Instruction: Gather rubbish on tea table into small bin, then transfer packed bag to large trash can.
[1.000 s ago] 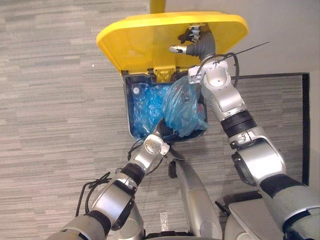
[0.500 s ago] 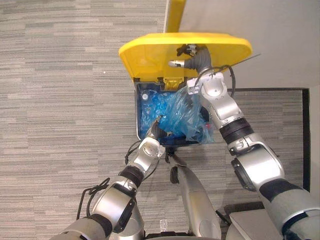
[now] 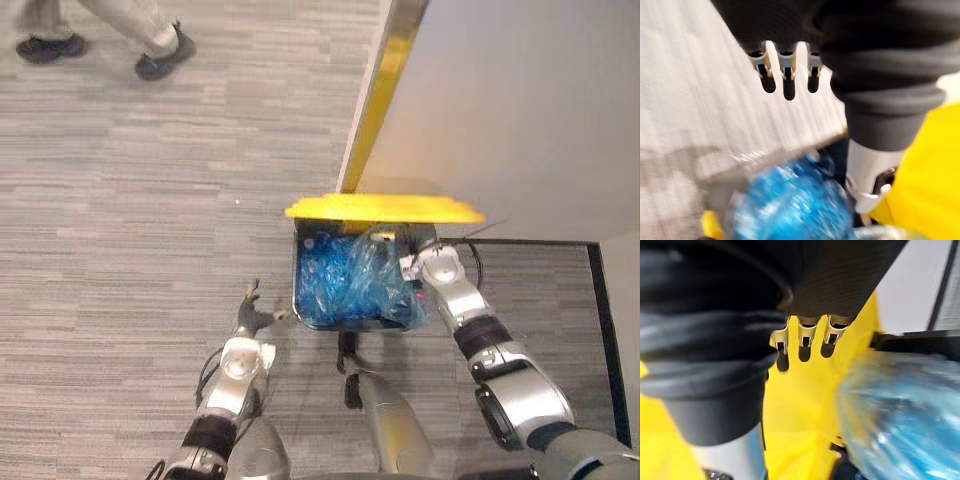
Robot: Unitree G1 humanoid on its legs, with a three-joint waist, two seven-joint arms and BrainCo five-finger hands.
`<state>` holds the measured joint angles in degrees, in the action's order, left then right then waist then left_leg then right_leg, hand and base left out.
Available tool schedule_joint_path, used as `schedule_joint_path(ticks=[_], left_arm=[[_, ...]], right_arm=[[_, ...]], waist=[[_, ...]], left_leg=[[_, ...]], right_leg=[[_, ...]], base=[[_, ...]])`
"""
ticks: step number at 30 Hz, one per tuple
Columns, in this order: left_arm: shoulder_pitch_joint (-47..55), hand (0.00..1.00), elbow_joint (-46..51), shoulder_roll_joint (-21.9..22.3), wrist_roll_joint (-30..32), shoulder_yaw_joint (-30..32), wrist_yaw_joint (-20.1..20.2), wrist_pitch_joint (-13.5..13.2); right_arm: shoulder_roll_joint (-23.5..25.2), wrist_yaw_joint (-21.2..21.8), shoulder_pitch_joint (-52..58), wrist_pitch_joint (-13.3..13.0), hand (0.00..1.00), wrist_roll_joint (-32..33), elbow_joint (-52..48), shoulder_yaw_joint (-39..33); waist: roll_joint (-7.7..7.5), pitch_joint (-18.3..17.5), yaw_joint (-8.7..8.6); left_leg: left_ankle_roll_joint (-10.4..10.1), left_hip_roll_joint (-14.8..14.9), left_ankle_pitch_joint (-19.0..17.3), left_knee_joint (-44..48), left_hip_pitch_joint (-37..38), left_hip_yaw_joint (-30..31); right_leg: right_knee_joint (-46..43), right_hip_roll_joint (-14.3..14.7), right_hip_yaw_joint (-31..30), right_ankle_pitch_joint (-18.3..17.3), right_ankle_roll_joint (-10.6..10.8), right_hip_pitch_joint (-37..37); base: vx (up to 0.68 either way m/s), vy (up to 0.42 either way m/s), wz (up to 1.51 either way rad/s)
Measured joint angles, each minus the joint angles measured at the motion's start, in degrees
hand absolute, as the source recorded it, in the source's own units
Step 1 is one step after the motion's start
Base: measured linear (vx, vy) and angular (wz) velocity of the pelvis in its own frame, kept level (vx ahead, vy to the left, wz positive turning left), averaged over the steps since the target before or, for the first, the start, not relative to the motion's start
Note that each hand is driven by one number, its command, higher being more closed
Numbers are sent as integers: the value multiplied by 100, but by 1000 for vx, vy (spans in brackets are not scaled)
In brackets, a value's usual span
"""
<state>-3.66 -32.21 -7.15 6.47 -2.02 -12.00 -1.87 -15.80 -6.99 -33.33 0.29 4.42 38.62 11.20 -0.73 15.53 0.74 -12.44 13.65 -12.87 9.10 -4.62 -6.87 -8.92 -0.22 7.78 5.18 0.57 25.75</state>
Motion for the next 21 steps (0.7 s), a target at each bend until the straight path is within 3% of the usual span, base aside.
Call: schedule_joint_path(ticks=[5, 7, 8, 9, 10, 11, 12, 13, 15, 16, 17, 18, 19, 21], left_arm=[[295, 0, -1373, 33, -338, 572, 148, 59], [400, 0, -1839, 39, -435, 664, 238, 140], [416, 0, -1916, 37, -439, 689, 250, 144], [450, 0, -1984, 57, -435, 790, 293, 154], [476, 0, -2109, 135, -434, 951, 347, 152], [483, 0, -2200, 124, -434, 1010, 333, 158], [502, 0, -2269, 117, -429, 1007, 340, 194], [594, 0, -2257, 122, -441, 1061, 342, 236], [684, 0, -2225, 101, -439, 1121, 344, 237], [682, 0, -2247, 132, -440, 1202, 342, 264], [656, 0, -2324, 209, -440, 1279, 351, 277], [632, 0, -2414, 413, -426, 1344, 388, 279], [545, 0, -2477, 530, -429, 1407, 406, 276], [433, 0, -2589, 628, -447, 1397, 519, 273]], right_arm=[[392, 78, 1033, 0, 0, -227, -225, -276], [510, 120, 1558, -3, 0, -322, -231, -283], [530, 139, 1823, -3, 0, -402, -231, -301], [566, 145, 2033, -5, 0, -462, -234, -331], [633, 161, 2300, -7, 0, -498, -188, -417], [715, 157, 2455, -5, 0, -570, -71, -445], [810, 176, 2746, -6, 0, -702, 87, -493], [1038, 188, 3131, -5, 0, -818, 375, -737], [1248, 175, 3474, 15, 0, -961, 734, -910], [1323, 171, 3570, 5, 0, -987, 874, -1052], [1345, 129, 3599, 9, 0, -1078, 1107, -1300], [1339, 59, 3562, 4, 0, -1097, 1349, -1566], [1269, 13, 3472, 1, 0, -1107, 1546, -1748], [1099, -60, 3373, 38, 0, -1079, 1906, -2071]], waist=[[-5, -18, 14], [-29, -22, -44], [-94, -19, -70], [-126, -32, -79], [14, -58, -93], [23, -48, -88], [9, -58, -159], [-24, -131, -159], [-203, -371, -137], [-298, -491, -132], [-320, -615, -105], [-198, -798, -79], [-36, -820, -79], [161, -898, -83]], left_leg=[[282, -348, -178, 211, 392, -41], [385, -597, -243, 374, 519, -181], [452, -731, -297, 619, 462, -198], [584, -798, -322, 854, 332, -204], [651, -587, -366, 892, 284, -366], [621, -545, -338, 909, 267, -398], [581, -485, -277, 874, 354, -388], [519, -442, -180, 785, 474, -397], [437, -442, -91, 710, 464, -438], [381, -453, -57, 682, 447, -475], [307, -454, 53, 488, 467, -538], [395, -404, 193, 187, 448, -608], [434, -356, 273, -12, 451, -574], [566, -332, 551, -451, 506, -436]], right_leg=[[10, -166, -345, 154, 227, -318], [3, -345, -558, 283, 448, -413], [-2, -441, -659, 357, 603, -409], [242, -514, -746, 428, 1213, -472], [-150, -544, -515, 23, 1051, -309], [-1404, -579, -464, -354, 417, 71], [-2829, -594, -407, -781, 71, 239], [-3807, -634, -400, -1078, 121, 140], [-4238, -750, -515, -1365, 216, -241], [-3905, -806, -543, -1690, 450, -515], [-3078, -666, -439, -1974, 525, -832], [-2033, -468, -407, -2064, 314, -1127], [-1603, -313, -388, -1829, 63, -1197], [-844, -64, -500, -1352, 12, -1369]], base=[[-56, 114, -26], [-138, 155, -36], [-158, 138, -29], [-242, 98, -48], [-263, 62, -50], [-250, 9, -39], [-178, -29, -14], [-134, -63, -3], [-57, -136, -11], [-59, -211, -39], [-52, -182, -60], [-55, -202, -73], [-68, -70, -71], [-113, -22, -50]])
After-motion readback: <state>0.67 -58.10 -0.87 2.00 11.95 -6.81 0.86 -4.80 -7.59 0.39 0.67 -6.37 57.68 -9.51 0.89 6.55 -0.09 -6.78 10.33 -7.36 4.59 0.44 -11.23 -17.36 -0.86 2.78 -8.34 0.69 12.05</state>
